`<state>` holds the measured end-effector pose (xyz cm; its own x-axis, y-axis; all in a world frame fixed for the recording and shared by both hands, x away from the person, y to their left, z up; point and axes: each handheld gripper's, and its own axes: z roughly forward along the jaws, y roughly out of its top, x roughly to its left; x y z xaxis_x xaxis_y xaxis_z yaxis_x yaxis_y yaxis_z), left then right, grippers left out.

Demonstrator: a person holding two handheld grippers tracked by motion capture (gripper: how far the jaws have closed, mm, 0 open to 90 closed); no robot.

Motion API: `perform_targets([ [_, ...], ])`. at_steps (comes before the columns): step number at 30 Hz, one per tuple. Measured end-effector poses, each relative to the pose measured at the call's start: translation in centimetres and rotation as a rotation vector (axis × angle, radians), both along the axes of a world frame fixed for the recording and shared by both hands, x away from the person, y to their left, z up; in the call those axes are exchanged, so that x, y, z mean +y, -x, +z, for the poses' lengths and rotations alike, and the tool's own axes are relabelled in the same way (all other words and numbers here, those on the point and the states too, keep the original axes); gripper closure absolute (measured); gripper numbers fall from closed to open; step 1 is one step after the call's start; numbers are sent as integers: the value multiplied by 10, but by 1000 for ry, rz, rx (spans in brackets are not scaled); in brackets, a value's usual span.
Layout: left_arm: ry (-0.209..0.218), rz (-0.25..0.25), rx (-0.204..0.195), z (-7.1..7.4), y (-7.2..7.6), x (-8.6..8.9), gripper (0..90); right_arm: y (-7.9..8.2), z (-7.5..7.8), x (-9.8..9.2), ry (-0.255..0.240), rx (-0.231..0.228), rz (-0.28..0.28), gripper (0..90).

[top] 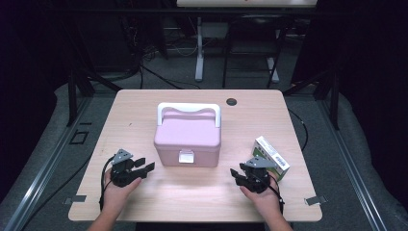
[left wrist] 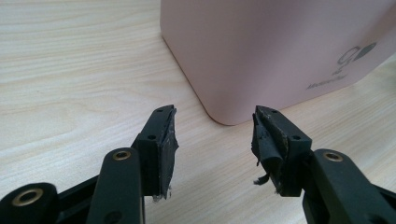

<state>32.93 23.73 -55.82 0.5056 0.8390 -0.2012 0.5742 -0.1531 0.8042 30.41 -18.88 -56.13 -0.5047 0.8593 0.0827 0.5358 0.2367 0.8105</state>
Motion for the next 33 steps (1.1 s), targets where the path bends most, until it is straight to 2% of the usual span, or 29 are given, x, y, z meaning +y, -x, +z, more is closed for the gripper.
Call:
perform_targets([
  [6, -11, 9, -9, 2, 5, -2, 492, 1, 1, 2, 12, -14, 9, 557],
  [10, 2, 1, -26, 3, 7, -2, 500, 0, 2, 3, 22, -12, 3, 547],
  [15, 7, -15, -16, 2, 7, -2, 527, 0, 3, 4, 14, -14, -13, 543],
  [23, 7, -25, -19, 0, 4, -4, 546, -4, 3, 13, 45, -44, -6, 528],
  [29, 12, -9, -21, 0, -1, -3, 599, -7, 4, 16, 35, -51, -15, 564],
  [33, -2, -14, -8, 0, -8, -3, 643, -11, 4, 17, 18, -40, -13, 610],
])
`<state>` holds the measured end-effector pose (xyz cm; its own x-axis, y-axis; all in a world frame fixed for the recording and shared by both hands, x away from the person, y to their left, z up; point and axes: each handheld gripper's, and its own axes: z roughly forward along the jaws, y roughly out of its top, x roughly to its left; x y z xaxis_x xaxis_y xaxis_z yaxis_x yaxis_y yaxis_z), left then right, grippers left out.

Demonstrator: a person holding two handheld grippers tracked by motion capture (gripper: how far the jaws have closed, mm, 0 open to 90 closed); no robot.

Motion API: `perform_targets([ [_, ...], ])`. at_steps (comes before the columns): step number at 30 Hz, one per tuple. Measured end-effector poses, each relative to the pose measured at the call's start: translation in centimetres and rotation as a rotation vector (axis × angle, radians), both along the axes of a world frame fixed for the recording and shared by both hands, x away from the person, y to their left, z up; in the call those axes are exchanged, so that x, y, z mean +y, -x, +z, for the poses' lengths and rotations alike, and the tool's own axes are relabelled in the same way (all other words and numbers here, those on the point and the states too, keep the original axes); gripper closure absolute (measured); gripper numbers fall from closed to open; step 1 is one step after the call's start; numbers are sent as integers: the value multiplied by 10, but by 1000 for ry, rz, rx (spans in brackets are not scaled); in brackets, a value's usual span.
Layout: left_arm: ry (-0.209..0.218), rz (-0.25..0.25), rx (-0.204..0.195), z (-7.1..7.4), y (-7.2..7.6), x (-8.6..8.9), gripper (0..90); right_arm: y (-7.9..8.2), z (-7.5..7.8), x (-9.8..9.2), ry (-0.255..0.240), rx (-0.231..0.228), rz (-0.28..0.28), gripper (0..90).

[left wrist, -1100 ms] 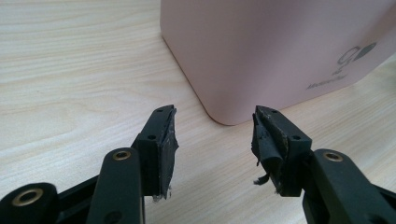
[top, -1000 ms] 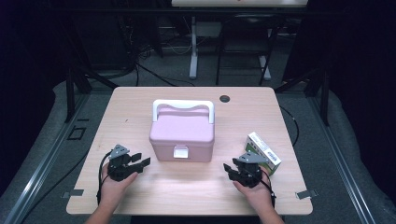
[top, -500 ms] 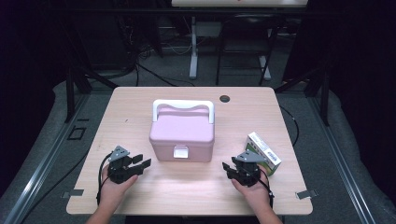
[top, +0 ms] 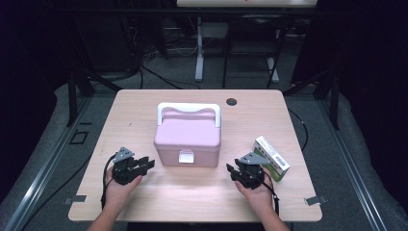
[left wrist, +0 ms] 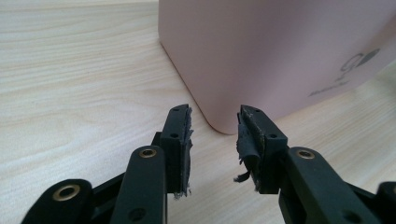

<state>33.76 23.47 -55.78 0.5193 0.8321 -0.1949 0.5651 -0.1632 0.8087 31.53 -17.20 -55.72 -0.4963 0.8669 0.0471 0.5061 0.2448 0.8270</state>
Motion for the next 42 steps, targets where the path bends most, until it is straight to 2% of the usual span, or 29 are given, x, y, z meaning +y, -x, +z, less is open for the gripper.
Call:
perform_targets([
  [5, -12, -17, -12, 1, -5, -5, 668, -6, 1, 1, -11, 3, -4, 658],
  [8, -3, -13, -23, 3, -8, -8, 682, -8, 0, 1, -12, 10, -7, 669],
  [13, -23, 1, -25, 4, -16, -8, 708, -11, 0, 1, -18, 12, -11, 671],
  [16, -14, 16, -34, 8, -20, -6, 720, -15, 2, 1, -31, 11, -19, 685],
  [18, 8, 21, -36, 8, -23, -5, 748, -19, 3, 1, -44, 12, -22, 709],
  [20, 7, 29, -30, 7, -27, -3, 777, -24, 4, 3, -51, 11, -23, 731],
  [22, -13, 44, -24, 7, -31, -3, 807, -29, 4, 6, -56, 7, -20, 756],
  [25, -5, 52, -39, 10, -35, -5, 867, -35, 5, 12, -68, 8, -17, 788],
  [28, 2, 42, -44, 12, -38, -7, 897, -40, 6, 16, -50, -7, -29, 817],
  [32, 6, 38, -27, 10, -41, -9, 899, -47, 6, 17, -62, -6, -37, 849],
  [34, 18, 30, -37, 9, -42, -10, 900, -49, 6, 18, -64, -5, -35, 858],
  [36, 10, 21, -33, 10, -43, -11, 900, -51, 6, 18, -59, -10, -35, 866],
  [38, 21, 8, -50, 13, -42, -18, 900, -53, 6, 22, -61, -8, -42, 892],
  [40, 6, 15, -47, 15, -41, -19, 900, -53, 6, 23, -58, -9, -35, 896],
  [42, 21, 13, -50, 16, -39, -20, 900, -50, 6, 29, -28, -20, -13, 899],
])
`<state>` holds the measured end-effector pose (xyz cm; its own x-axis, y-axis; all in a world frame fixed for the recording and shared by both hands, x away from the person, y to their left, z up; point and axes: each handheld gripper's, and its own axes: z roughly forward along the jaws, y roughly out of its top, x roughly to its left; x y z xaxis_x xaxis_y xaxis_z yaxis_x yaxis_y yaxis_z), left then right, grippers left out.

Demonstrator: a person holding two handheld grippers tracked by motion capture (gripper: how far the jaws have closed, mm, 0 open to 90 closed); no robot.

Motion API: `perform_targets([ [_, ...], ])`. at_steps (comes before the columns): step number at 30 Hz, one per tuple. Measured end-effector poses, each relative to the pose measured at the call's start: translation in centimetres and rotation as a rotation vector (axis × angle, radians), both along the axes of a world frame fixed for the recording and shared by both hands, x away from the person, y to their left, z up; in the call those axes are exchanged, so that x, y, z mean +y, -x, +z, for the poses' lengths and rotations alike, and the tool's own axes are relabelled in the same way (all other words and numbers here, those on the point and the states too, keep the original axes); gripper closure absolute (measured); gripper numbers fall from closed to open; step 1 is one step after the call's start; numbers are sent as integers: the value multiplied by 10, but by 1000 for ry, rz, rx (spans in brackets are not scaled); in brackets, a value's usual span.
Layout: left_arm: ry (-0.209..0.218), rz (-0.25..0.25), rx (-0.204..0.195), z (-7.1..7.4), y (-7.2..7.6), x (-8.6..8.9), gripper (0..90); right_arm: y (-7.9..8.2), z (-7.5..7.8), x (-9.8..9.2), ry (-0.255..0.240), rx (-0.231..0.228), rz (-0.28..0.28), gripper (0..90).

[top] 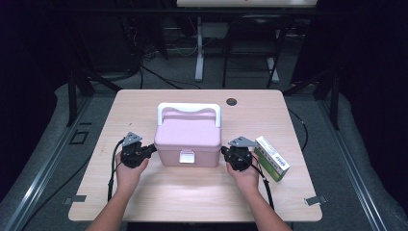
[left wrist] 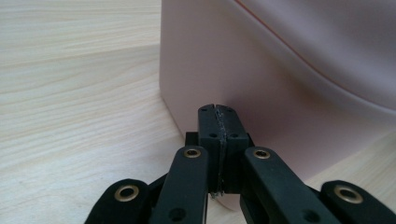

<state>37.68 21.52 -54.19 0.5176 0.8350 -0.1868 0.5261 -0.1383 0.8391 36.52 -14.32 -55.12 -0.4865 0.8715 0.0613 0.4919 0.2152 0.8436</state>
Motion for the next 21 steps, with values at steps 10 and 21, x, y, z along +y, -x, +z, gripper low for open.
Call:
perform_targets([
  [10, -27, 9, 3, 2, 9, -6, 900, 9, 1, 5, 59, -6, -25, 900],
  [21, -64, -14, 2, 5, 22, -12, 900, 19, 3, -1, 47, 21, -18, 900],
])
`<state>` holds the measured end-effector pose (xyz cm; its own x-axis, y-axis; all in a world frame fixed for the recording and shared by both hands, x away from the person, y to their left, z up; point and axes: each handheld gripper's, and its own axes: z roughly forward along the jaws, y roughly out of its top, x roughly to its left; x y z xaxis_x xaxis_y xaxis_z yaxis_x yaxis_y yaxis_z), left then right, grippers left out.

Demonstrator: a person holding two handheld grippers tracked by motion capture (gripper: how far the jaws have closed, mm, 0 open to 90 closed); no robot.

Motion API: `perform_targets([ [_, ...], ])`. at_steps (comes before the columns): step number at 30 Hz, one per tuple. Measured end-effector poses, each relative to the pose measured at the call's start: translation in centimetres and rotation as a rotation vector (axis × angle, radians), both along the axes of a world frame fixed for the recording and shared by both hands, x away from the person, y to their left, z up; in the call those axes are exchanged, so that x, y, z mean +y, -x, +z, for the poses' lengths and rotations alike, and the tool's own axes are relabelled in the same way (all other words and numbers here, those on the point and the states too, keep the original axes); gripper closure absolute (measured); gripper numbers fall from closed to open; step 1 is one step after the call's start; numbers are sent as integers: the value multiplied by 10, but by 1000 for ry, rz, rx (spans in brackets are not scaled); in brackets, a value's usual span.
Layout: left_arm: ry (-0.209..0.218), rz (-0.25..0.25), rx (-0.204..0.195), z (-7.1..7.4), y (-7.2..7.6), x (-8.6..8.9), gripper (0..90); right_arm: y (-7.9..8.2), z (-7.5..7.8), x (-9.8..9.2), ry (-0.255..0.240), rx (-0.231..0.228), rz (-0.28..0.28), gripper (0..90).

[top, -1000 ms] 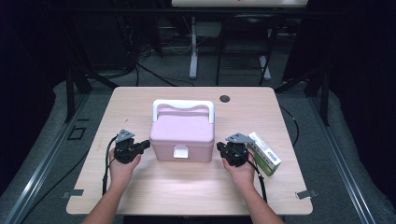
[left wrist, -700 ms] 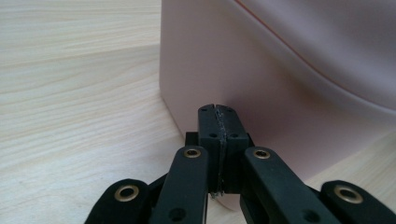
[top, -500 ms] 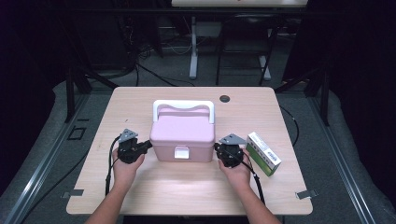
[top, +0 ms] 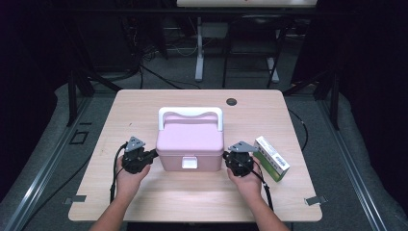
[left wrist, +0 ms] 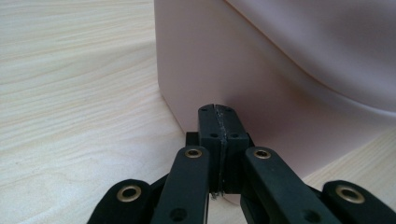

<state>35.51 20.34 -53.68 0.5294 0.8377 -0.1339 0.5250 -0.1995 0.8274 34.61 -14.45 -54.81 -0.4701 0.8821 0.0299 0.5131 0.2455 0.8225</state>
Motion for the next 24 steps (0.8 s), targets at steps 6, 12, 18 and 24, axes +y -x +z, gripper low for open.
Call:
perform_targets([
  [6, 0, -28, 17, 1, 9, 1, 900, 9, 1, -3, 5, 13, 6, 900],
  [12, -17, -35, 21, 3, 19, 1, 900, 17, 3, -1, 15, 22, 5, 900],
  [18, -18, -45, 35, 4, 25, 4, 900, 29, 4, -1, 19, 30, 21, 900],
  [24, -13, -55, 42, 4, 33, 6, 900, 39, 5, -1, 25, 39, 46, 900],
])
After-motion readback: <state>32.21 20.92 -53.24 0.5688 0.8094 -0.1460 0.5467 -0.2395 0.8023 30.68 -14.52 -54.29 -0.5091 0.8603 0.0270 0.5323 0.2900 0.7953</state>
